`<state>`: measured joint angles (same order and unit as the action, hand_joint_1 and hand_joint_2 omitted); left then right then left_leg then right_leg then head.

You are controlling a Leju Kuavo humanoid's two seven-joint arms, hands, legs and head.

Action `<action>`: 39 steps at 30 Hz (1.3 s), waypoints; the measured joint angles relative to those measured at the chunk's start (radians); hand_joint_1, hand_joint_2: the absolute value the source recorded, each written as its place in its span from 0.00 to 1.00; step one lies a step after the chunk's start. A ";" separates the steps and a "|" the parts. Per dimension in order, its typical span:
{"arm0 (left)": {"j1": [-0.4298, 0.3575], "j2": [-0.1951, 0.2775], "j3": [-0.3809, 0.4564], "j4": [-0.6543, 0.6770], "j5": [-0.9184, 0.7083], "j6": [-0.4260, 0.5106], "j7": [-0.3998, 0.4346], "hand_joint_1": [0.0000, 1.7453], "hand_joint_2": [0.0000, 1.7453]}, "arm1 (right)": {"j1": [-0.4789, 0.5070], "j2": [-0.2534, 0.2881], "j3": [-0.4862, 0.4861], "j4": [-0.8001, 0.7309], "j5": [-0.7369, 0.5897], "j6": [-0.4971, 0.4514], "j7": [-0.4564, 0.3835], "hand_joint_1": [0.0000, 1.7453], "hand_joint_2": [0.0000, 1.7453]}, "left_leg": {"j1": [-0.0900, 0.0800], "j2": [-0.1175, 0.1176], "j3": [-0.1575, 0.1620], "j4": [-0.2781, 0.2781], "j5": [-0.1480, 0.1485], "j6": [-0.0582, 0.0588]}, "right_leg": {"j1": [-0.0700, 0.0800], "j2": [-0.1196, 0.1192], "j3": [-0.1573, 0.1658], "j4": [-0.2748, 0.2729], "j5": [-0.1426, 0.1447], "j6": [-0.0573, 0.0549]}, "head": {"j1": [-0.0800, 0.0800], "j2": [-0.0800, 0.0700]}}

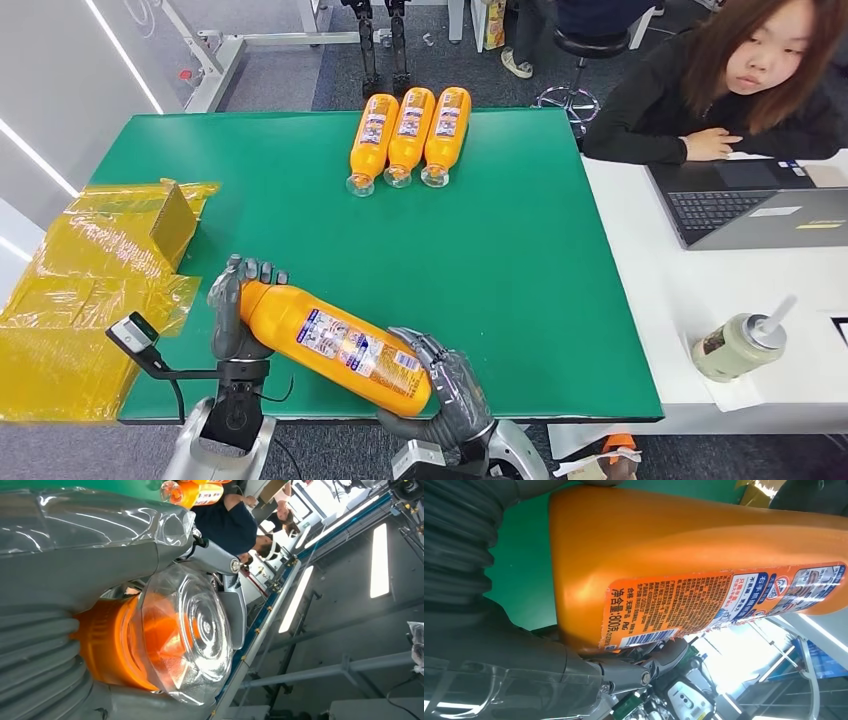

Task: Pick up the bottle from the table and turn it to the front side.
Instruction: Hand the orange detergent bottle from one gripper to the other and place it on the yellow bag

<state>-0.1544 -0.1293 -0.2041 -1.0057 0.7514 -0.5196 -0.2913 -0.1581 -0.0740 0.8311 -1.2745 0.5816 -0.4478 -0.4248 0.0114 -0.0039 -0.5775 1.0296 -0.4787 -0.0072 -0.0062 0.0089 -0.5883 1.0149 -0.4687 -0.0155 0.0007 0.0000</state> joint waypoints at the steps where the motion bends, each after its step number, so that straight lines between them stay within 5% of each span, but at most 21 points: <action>1: 0.001 0.000 -0.001 -0.002 0.001 0.000 0.000 1.00 1.00 | 0.001 -0.001 0.001 0.000 0.002 -0.003 0.000 1.00 1.00 | 0.000 0.000 0.000 0.000 0.000 0.000 | 0.000 0.000 0.000 0.000 0.000 0.000 | 0.000 0.000; 4: 0.005 0.000 -0.002 -0.005 0.002 0.002 0.000 1.00 1.00 | 0.004 -0.002 0.002 0.000 0.009 -0.007 0.001 1.00 1.00 | 0.000 0.000 0.000 0.000 0.000 0.000 | 0.000 0.000 0.000 0.000 0.000 0.000 | 0.000 0.000; 5: 0.006 0.000 -0.003 -0.006 0.002 0.003 0.000 1.00 1.00 | 0.005 -0.002 0.002 0.000 0.011 -0.007 0.001 0.92 1.00 | 0.000 0.000 0.000 0.000 0.000 0.000 | 0.000 0.000 0.000 0.000 0.000 0.000 | 0.000 0.000; 8: 0.007 0.000 -0.004 -0.008 0.002 0.003 0.000 1.00 1.00 | 0.007 -0.002 0.002 0.000 0.017 -0.010 0.003 0.17 1.00 | 0.000 0.000 0.000 0.000 0.000 0.000 | 0.000 0.000 0.000 0.000 0.000 0.000 | 0.000 0.000; 9: 0.007 0.000 -0.004 -0.009 0.002 0.003 0.000 1.00 1.00 | 0.008 -0.003 0.002 0.000 0.023 -0.013 0.004 0.00 1.00 | 0.000 0.000 0.000 0.000 0.000 0.000 | 0.000 0.000 0.000 0.000 0.000 0.000 | 0.000 0.000; 26: -0.010 0.015 -0.010 -0.040 0.038 0.026 -0.003 1.00 1.00 | 0.047 -0.004 0.002 -0.040 -0.004 -0.162 -0.056 0.00 1.00 | 0.000 0.000 0.000 0.000 0.000 0.000 | 0.000 0.000 0.000 0.000 0.000 0.000 | 0.000 0.000; 30: -0.009 0.020 -0.005 -0.051 0.036 0.031 -0.014 1.00 1.00 | 0.051 -0.004 0.001 -0.047 -0.022 -0.181 -0.077 0.00 0.00 | 0.000 0.000 0.000 0.000 0.000 0.000 | 0.000 0.000 0.000 0.000 0.000 0.000 | 0.000 0.000; 39: -0.013 0.075 0.092 -0.193 -0.129 0.100 -0.082 1.00 1.00 | 0.035 -0.006 0.000 -0.043 -0.105 -0.222 -0.135 0.00 0.00 | 0.000 0.001 0.000 0.000 0.001 -0.001 | 0.000 0.001 0.000 0.001 0.000 -0.001 | 0.000 0.000</action>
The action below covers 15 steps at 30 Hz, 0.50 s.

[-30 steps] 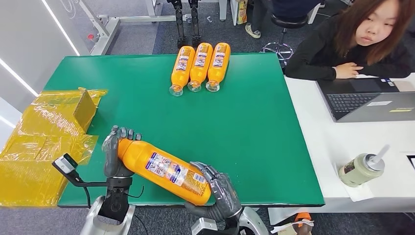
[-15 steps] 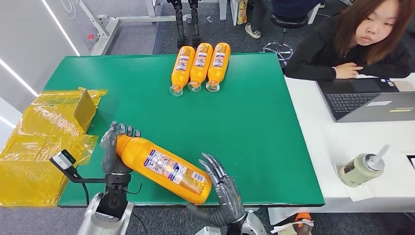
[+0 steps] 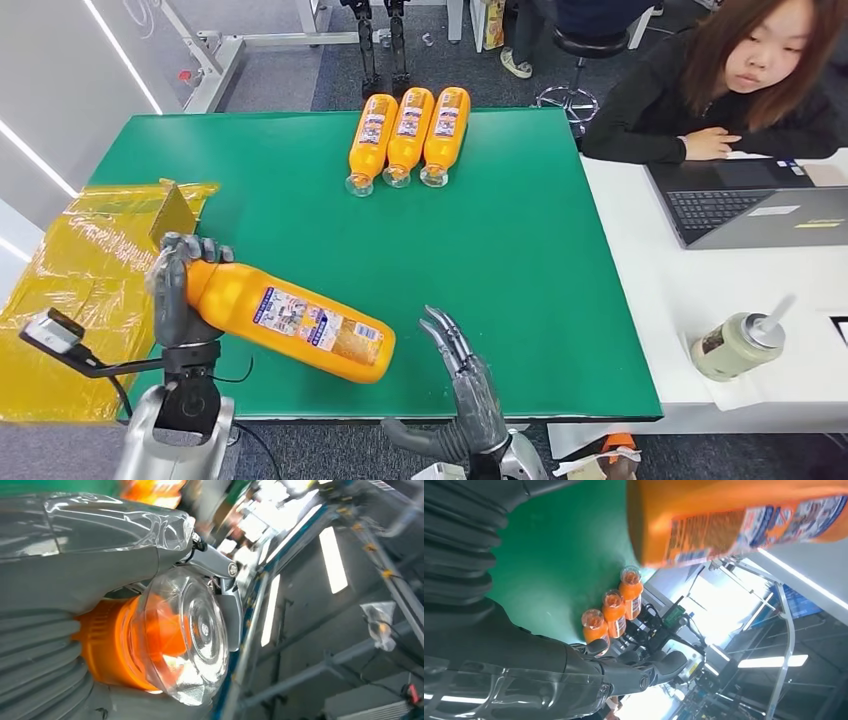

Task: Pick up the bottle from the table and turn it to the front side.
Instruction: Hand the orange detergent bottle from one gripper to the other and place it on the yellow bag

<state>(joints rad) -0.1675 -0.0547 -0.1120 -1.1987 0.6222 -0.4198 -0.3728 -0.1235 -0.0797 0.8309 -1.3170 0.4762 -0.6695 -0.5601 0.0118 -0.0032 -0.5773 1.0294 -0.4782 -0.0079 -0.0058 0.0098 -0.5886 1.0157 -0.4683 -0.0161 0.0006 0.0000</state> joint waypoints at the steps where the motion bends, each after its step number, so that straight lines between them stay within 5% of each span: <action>1: -0.007 0.009 0.011 -0.018 -0.040 0.018 -0.012 1.00 1.00 | -0.007 0.000 0.000 0.003 -0.012 0.000 -0.004 0.00 0.00 | 0.000 0.000 0.000 0.000 0.000 0.000 | 0.000 0.000 0.000 0.000 0.000 0.000 | 0.000 0.000; 8: -0.057 0.076 0.036 -0.119 -0.442 0.202 -0.155 1.00 1.00 | -0.030 -0.004 0.000 0.033 -0.108 -0.001 -0.080 0.00 0.00 | 0.000 0.000 0.000 0.000 0.000 0.000 | 0.000 0.000 0.000 0.000 0.000 0.000 | 0.000 0.000; 15: -0.171 0.187 -0.025 -0.136 -0.586 0.302 -0.193 1.00 1.00 | -0.058 -0.031 -0.004 0.076 -0.205 -0.001 -0.135 0.00 0.00 | 0.000 0.000 0.001 0.000 0.001 0.000 | 0.000 0.000 0.000 0.001 0.000 0.000 | 0.000 0.000</action>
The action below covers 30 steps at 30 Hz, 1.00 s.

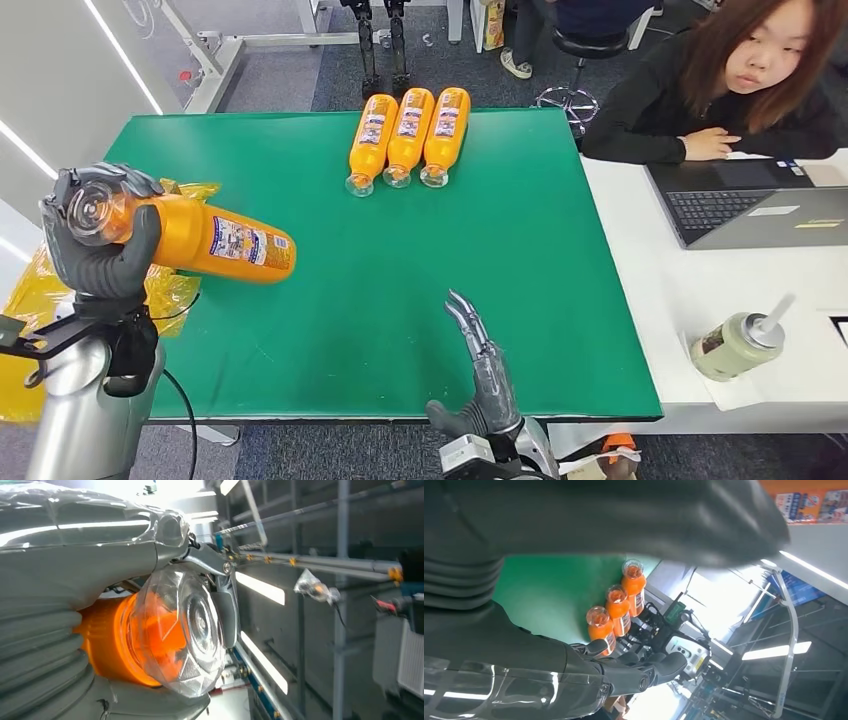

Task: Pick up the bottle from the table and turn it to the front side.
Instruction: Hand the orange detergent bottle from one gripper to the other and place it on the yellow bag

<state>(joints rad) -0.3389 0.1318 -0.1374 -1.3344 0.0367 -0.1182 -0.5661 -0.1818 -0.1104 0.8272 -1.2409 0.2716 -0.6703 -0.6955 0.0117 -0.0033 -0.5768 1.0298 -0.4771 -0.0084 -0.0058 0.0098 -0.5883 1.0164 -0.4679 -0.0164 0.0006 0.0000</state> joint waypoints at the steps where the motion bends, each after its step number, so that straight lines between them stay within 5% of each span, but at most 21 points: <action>1: -0.008 0.009 -0.007 0.000 -0.005 0.004 -0.001 1.00 1.00 | -0.001 -0.003 -0.001 0.003 0.000 0.000 0.000 0.00 0.00 | 0.000 0.000 0.000 0.000 0.000 0.000 | 0.000 0.000 0.000 0.000 0.000 0.000 | 0.000 0.000; 4: -0.029 0.037 -0.036 0.000 -0.076 0.058 -0.015 1.00 1.00 | 0.000 -0.010 -0.006 0.009 0.002 0.000 -0.001 0.00 0.00 | 0.000 0.000 0.000 0.000 0.000 0.000 | 0.000 0.000 -0.001 0.000 0.000 0.000 | 0.000 0.000; 8: -0.108 0.103 -0.123 0.039 -0.347 0.272 -0.017 1.00 1.00 | 0.020 -0.021 -0.025 0.005 0.013 0.000 -0.002 0.00 0.00 | 0.000 -0.001 0.000 0.000 0.000 0.000 | 0.000 0.000 -0.001 0.000 0.000 0.000 | 0.000 0.000; 12: -0.183 0.163 -0.234 0.163 -0.651 0.478 0.045 1.00 1.00 | 0.062 -0.024 -0.052 -0.006 0.064 0.000 -0.002 0.00 0.00 | 0.000 0.002 0.001 0.000 0.000 0.000 | 0.000 0.001 0.000 0.000 0.000 0.000 | 0.000 0.000; 15: -0.187 0.178 -0.311 0.270 -0.836 0.551 0.126 1.00 1.00 | 0.100 -0.023 -0.073 -0.019 0.107 0.000 -0.001 0.00 0.00 | 0.000 0.002 0.001 0.000 0.000 0.000 | 0.000 0.002 -0.001 0.000 0.000 0.000 | 0.000 0.000; 21: -0.236 0.156 -0.440 0.509 -1.081 0.545 0.287 1.00 1.00 | 0.131 0.013 -0.100 -0.039 0.201 0.000 0.075 0.00 0.00 | 0.000 0.003 0.001 0.000 0.000 0.000 | 0.000 0.003 -0.001 0.000 0.000 0.000 | 0.000 0.000; 30: -0.301 0.145 -0.544 0.720 -1.241 0.350 0.343 1.00 1.00 | 0.149 0.046 -0.106 -0.109 0.282 0.000 0.201 0.00 0.00 | 0.000 0.004 0.001 0.000 0.000 -0.001 | 0.000 0.004 -0.002 0.001 0.000 0.000 | 0.000 0.000</action>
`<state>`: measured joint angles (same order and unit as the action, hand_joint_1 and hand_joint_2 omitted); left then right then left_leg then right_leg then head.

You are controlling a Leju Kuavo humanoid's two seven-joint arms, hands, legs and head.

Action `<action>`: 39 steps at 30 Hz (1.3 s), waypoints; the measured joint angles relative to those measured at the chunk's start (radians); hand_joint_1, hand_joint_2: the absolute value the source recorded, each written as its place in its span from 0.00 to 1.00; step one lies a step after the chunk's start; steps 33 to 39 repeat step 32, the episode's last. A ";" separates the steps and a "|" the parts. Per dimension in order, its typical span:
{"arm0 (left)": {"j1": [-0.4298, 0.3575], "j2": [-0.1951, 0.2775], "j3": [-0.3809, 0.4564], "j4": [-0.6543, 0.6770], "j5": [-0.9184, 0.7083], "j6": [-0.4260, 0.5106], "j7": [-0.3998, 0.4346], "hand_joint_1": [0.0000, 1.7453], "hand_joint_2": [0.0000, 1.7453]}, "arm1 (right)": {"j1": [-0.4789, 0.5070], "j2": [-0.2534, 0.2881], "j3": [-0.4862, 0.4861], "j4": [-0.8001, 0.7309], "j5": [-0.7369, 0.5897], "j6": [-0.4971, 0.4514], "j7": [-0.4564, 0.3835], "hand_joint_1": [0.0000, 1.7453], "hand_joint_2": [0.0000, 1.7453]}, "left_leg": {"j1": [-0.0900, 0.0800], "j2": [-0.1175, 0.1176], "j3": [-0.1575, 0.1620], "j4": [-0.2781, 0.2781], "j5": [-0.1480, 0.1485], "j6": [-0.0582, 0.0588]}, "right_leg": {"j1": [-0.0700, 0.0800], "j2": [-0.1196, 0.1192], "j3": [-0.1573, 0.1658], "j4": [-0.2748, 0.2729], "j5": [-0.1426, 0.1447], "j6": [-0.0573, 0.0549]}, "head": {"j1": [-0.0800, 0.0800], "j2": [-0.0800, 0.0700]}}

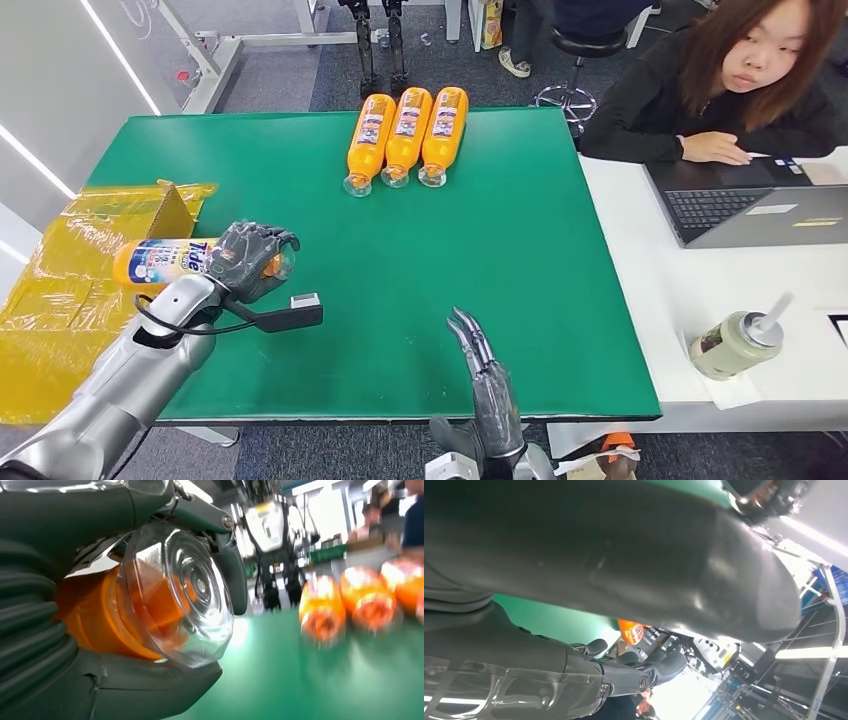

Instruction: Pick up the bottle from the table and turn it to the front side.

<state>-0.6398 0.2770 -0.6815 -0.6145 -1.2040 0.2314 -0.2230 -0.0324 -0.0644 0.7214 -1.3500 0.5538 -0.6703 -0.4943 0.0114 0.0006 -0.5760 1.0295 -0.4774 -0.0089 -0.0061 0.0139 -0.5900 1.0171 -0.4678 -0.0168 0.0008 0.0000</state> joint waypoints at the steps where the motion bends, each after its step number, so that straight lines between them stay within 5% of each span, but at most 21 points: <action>1: -0.004 -0.001 -0.009 0.018 -0.014 -0.018 0.007 1.00 1.00 | 0.000 0.002 0.000 -0.008 0.006 0.000 0.010 0.00 0.00 | 0.000 0.000 0.000 0.000 0.000 0.000 | 0.000 0.000 0.000 0.000 0.000 0.000 | 0.000 0.000; 5: -0.009 -0.014 -0.045 0.093 -0.062 -0.064 0.045 1.00 1.00 | 0.000 0.007 0.000 -0.038 0.024 0.000 0.039 0.00 0.00 | 0.000 0.000 0.000 0.000 0.000 0.000 | 0.000 0.000 0.000 0.000 0.000 0.000 | 0.000 0.000; 9: -0.008 -0.033 -0.076 0.157 -0.116 -0.102 0.105 0.31 1.00 | 0.001 0.011 0.000 -0.058 0.042 0.001 0.059 0.00 0.00 | 0.000 0.000 0.000 0.000 0.000 0.000 | 0.000 0.000 0.000 0.000 0.000 0.000 | 0.000 0.000; 10: -0.008 -0.037 -0.082 0.171 -0.129 -0.112 0.122 0.31 1.00 | 0.001 0.013 -0.001 -0.062 0.050 0.001 0.064 0.00 0.00 | 0.000 0.000 0.000 0.000 0.000 0.000 | 0.000 0.000 0.000 0.000 0.000 0.000 | 0.000 0.000; 14: -0.005 -0.050 -0.092 0.205 -0.144 -0.120 0.152 0.00 1.00 | 0.003 0.021 -0.003 -0.071 0.063 0.002 0.072 0.00 0.00 | 0.000 -0.001 0.000 0.000 0.000 0.000 | 0.000 -0.001 0.000 0.000 0.000 0.000 | 0.000 0.000; 23: -0.016 -0.059 -0.092 0.219 -0.160 -0.117 0.181 0.00 1.00 | 0.011 0.027 -0.006 -0.074 0.079 0.003 0.078 0.00 0.00 | 0.000 0.000 0.001 -0.001 0.000 0.000 | 0.000 -0.001 0.002 0.000 0.000 0.000 | 0.000 0.000; 27: -0.016 -0.058 -0.092 0.220 -0.165 -0.106 0.183 0.00 1.00 | 0.011 0.029 -0.007 -0.072 0.080 0.003 0.076 0.00 1.00 | 0.000 -0.001 0.001 -0.001 0.000 0.000 | 0.000 -0.001 0.001 0.001 0.000 0.000 | 0.000 0.000; 39: -0.013 -0.056 -0.091 0.218 -0.136 -0.062 0.135 0.00 1.00 | 0.014 0.030 -0.010 -0.065 0.080 0.002 0.071 0.00 1.00 | 0.000 -0.001 0.002 -0.001 0.000 -0.001 | 0.000 -0.001 0.001 0.001 0.000 0.000 | 0.000 0.000</action>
